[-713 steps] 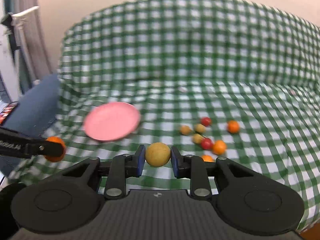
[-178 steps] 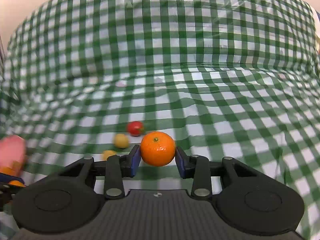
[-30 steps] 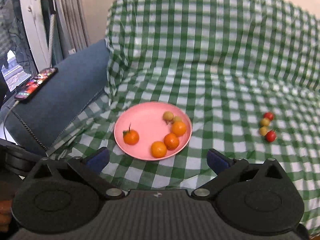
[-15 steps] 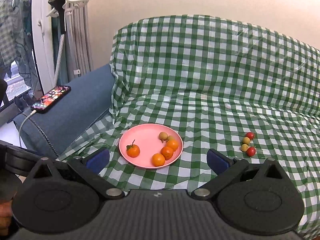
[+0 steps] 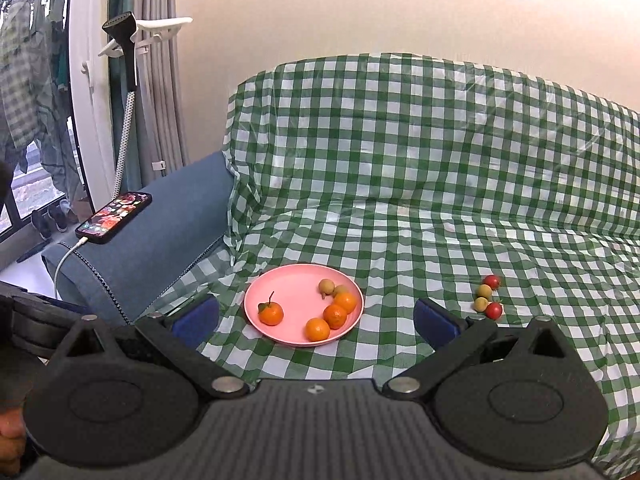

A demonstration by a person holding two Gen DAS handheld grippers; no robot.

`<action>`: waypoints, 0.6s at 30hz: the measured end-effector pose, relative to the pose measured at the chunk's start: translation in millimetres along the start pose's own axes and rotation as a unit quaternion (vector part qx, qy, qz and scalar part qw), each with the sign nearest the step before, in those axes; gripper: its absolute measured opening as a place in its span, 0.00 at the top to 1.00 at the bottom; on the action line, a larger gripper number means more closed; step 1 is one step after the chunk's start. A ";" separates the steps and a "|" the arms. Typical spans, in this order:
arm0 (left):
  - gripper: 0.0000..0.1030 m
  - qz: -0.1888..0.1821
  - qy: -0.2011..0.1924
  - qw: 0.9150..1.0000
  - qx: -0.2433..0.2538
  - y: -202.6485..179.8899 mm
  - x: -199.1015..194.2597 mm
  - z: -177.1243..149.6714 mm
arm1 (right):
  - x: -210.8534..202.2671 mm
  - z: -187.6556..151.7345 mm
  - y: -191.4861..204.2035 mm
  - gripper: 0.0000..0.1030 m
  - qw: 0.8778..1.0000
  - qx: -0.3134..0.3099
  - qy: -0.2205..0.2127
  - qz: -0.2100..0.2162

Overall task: Organize fruits
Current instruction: 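Lift both tools away from the plate toward the cherry tomatoes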

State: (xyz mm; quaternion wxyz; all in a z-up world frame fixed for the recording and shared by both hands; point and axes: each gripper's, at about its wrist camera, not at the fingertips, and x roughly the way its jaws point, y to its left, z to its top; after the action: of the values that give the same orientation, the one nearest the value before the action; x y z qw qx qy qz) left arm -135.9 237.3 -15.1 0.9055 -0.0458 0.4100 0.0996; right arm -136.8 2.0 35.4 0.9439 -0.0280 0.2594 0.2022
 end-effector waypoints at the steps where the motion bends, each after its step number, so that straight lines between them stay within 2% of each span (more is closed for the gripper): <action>1: 0.00 0.000 0.000 1.000 0.000 0.1 -0.5 -0.1 | -0.3 -0.2 0.6 0.01 1.000 0.000 0.000 0.000; 18: 0.00 0.001 0.008 1.000 0.001 1.1 3.5 0.6 | 2.5 -1.3 -1.2 0.01 1.000 0.007 0.007 0.004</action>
State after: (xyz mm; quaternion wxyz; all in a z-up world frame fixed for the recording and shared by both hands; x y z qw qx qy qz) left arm -133.5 238.9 -17.3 0.9021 -0.0457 0.4173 0.0998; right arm -135.1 1.7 33.0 0.9416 -0.0223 0.2672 0.2037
